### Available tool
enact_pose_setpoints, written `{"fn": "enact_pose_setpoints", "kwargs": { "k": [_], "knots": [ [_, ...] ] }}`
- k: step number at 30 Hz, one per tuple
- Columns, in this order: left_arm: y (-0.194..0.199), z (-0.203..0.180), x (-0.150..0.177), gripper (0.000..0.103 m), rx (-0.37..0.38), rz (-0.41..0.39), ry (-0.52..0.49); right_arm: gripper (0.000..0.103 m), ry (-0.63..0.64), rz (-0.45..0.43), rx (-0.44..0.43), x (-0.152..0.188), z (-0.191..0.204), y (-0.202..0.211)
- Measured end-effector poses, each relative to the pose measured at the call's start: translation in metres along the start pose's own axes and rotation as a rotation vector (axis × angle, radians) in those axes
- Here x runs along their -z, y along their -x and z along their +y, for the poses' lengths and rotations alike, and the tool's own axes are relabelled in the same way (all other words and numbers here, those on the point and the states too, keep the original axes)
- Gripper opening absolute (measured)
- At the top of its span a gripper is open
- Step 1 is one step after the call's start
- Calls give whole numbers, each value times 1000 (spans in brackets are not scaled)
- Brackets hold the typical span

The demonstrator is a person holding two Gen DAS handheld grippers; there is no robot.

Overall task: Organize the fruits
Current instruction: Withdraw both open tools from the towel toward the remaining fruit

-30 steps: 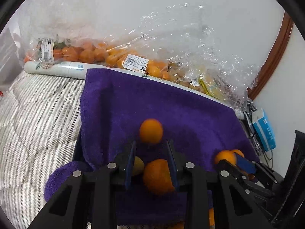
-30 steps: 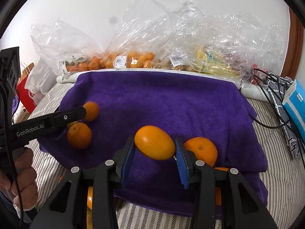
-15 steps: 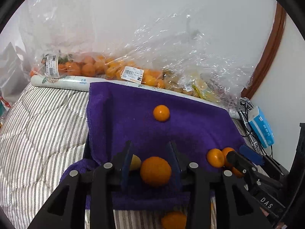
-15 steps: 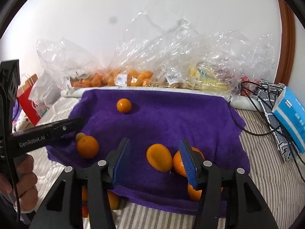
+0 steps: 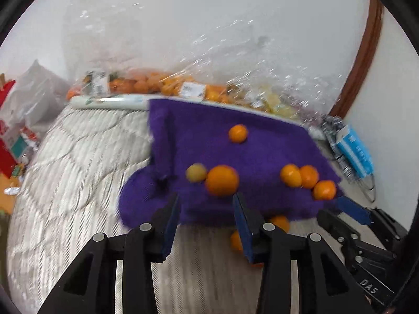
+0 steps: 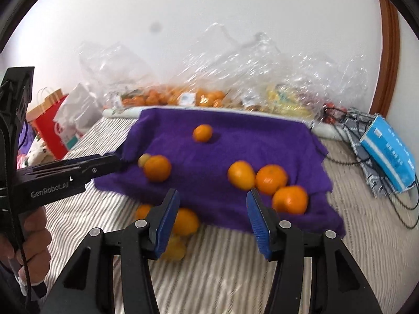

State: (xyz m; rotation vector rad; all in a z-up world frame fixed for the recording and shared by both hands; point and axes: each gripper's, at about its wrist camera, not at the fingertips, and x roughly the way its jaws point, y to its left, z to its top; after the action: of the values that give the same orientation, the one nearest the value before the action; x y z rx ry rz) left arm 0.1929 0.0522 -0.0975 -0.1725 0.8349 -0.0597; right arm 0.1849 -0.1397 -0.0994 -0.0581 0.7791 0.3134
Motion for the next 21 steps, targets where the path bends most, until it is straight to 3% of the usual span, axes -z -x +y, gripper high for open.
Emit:
{"fn": "enact_pose_setpoints", "kwargs": {
  "k": [6,13,21],
  "knots": [
    [12,24,24,39,-24,23,10,42,9,48,-52,24,23,-7],
    [14,41,43,39,-5,49,35,33,23,121,-35,47,30,-29],
    [11,38,53,39,22,75,29,33,15,130,-58,46,33,-38]
  ]
}}
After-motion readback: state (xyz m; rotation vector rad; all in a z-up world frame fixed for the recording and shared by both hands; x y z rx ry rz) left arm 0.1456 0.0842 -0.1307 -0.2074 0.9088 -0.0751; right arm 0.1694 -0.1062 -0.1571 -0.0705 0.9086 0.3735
